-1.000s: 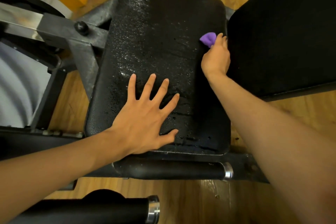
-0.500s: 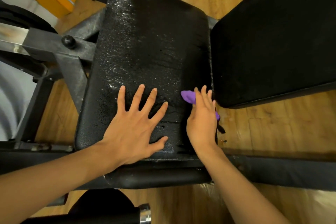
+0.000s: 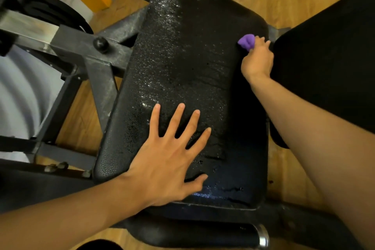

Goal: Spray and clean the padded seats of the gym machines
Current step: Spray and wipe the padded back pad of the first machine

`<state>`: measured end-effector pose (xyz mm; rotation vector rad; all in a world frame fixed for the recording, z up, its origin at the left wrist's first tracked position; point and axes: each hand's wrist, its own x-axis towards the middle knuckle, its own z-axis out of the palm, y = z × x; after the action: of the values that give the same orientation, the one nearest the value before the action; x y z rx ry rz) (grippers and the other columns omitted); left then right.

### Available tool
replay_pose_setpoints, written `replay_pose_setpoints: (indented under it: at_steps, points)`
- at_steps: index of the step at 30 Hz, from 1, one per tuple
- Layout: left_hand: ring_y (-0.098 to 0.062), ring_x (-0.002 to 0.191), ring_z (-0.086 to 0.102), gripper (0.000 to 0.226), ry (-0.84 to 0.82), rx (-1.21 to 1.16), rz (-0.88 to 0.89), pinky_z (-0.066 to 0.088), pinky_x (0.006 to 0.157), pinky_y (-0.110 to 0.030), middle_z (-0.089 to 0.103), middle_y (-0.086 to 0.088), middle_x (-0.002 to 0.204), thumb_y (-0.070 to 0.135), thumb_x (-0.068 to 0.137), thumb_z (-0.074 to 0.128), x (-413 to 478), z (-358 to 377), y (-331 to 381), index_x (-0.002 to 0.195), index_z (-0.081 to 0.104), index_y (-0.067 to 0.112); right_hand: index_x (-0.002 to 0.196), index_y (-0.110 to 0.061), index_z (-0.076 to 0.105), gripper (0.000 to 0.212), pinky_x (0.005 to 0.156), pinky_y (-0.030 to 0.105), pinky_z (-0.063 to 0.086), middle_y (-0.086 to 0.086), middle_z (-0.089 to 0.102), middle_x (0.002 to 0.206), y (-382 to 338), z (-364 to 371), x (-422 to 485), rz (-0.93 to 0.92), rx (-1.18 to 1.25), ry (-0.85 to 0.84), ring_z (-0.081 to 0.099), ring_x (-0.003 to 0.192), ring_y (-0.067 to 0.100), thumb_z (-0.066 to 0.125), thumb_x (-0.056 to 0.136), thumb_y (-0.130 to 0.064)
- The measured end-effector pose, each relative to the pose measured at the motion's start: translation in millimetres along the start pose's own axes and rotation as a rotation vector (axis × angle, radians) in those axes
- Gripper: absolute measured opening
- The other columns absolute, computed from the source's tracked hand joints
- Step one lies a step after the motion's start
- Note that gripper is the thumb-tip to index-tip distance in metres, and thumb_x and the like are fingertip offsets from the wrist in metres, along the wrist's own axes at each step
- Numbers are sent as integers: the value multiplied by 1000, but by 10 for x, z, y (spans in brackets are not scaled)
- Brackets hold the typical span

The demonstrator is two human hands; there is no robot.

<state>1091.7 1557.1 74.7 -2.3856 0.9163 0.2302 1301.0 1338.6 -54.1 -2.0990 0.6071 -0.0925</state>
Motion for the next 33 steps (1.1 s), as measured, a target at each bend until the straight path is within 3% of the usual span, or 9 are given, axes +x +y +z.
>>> replay_pose_setpoints:
  at_steps: [5,9,18,27,33]
  points:
    - [-49,153,11,91,-10,15,-2,7,111,-79,19,-20,167,79,88,36,12,-12,-4,160,31,23,149,-14,41,52,122,38,23,8,21,165,24,40,-76,7,23,42,14,154,24,42,100,1]
    - [-49,153,12,90,-28,25,-6,8,111,-79,20,-20,167,79,89,33,10,-33,1,160,31,23,142,-14,48,44,125,41,18,10,28,163,165,42,-650,-97,19,90,18,153,26,42,100,-2]
    - [-49,152,17,88,-24,8,4,11,110,-80,25,-20,165,77,89,36,16,-37,11,158,35,23,154,-10,33,54,126,40,16,7,24,164,531,-21,-1819,-230,36,51,16,153,19,44,102,-5]
    - [-50,151,21,90,27,-41,2,11,110,-81,30,-20,163,78,85,45,39,17,-3,156,40,22,151,-13,41,58,124,40,20,9,23,164,61,64,-400,-119,13,69,17,153,24,44,96,7]
    - [-49,151,20,90,24,-55,-16,8,111,-81,29,-19,164,78,86,45,47,19,-10,156,39,21,134,-13,58,43,115,41,35,14,48,148,-93,77,620,-63,-31,63,42,140,32,51,94,0]
